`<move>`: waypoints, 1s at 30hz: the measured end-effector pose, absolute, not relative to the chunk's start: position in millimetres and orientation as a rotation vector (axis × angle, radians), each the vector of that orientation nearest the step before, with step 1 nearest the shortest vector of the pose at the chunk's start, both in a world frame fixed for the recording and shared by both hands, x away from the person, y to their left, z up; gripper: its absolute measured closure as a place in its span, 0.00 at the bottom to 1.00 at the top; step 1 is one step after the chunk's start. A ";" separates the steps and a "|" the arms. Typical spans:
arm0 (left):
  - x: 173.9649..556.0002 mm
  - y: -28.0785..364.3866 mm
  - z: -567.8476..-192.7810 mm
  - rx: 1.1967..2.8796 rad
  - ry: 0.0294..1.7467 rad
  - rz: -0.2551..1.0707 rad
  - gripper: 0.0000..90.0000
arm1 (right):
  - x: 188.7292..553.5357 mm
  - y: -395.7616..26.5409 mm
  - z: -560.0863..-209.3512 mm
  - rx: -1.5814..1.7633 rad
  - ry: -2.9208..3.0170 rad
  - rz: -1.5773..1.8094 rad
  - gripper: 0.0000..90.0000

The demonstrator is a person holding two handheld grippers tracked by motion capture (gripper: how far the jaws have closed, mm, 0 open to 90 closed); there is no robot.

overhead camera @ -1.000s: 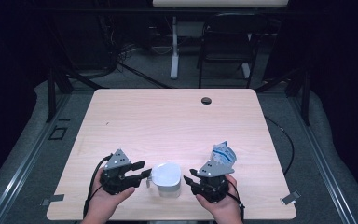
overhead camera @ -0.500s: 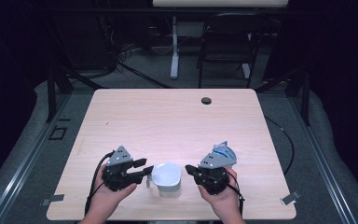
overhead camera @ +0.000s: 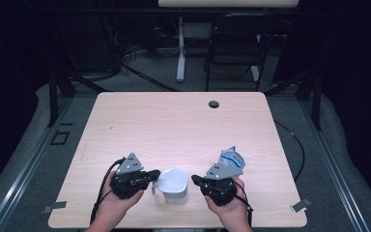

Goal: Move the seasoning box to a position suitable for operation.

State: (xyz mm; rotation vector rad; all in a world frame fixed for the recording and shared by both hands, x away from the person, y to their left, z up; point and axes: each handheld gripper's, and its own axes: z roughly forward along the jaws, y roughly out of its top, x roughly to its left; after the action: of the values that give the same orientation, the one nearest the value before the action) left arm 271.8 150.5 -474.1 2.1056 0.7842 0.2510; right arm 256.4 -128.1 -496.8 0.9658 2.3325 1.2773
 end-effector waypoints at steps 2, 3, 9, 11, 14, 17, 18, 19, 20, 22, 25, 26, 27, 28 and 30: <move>271.7 148.7 -475.2 2.115 0.781 0.240 1.00 | 255.9 -127.3 -498.4 0.974 2.325 1.277 1.00; 271.6 148.4 -475.7 2.116 0.782 0.237 1.00 | 256.1 -127.5 -498.8 0.971 2.331 1.268 1.00; 272.1 148.4 -478.2 2.123 0.785 0.236 1.00 | 255.2 -124.8 -500.1 0.961 2.350 1.275 1.00; 272.1 148.4 -478.9 2.116 0.786 0.237 1.00 | 254.3 -123.0 -500.1 0.948 2.358 1.270 1.00; 271.7 148.5 -479.6 2.108 0.789 0.241 1.00 | 253.8 -121.2 -501.3 0.941 2.365 1.267 1.00; 271.6 148.9 -479.4 2.110 0.789 0.242 1.00 | 253.7 -121.0 -502.5 0.936 2.379 1.258 1.00; 271.7 149.4 -479.0 2.113 0.790 0.232 1.00 | 253.5 -120.7 -503.4 0.943 2.373 1.266 1.00; 271.7 149.4 -479.0 2.113 0.790 0.231 1.00 | 253.5 -120.8 -503.8 0.946 2.373 1.267 1.00; 271.9 149.6 -479.1 2.113 0.790 0.231 1.00 | 253.6 -120.9 -504.0 0.945 2.376 1.269 1.00; 271.9 149.8 -479.1 2.111 0.792 0.229 1.00 | 253.7 -121.0 -504.7 0.943 2.383 1.263 1.00; 272.2 150.1 -480.0 2.099 0.797 0.231 1.00 | 254.0 -120.2 -506.8 0.940 2.399 1.253 1.00; 272.4 150.5 -480.2 2.097 0.799 0.229 1.00 | 254.3 -119.8 -507.9 0.936 2.407 1.248 1.00; 272.4 151.0 -480.0 2.100 0.800 0.224 1.00 | 254.3 -119.2 -509.0 0.941 2.409 1.249 1.00; 272.4 151.0 -480.5 2.093 0.802 0.223 1.00 | 254.5 -119.0 -509.7 0.940 2.412 1.249 1.00; 272.1 151.4 -480.8 2.091 0.801 0.224 1.00 | 254.6 -118.8 -510.6 0.940 2.417 1.244 1.00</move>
State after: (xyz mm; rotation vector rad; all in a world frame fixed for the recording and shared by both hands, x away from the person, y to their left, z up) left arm 272.1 151.4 -480.8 2.0909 0.8014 0.2237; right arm 254.6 -118.8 -510.6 0.9403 2.4171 1.2436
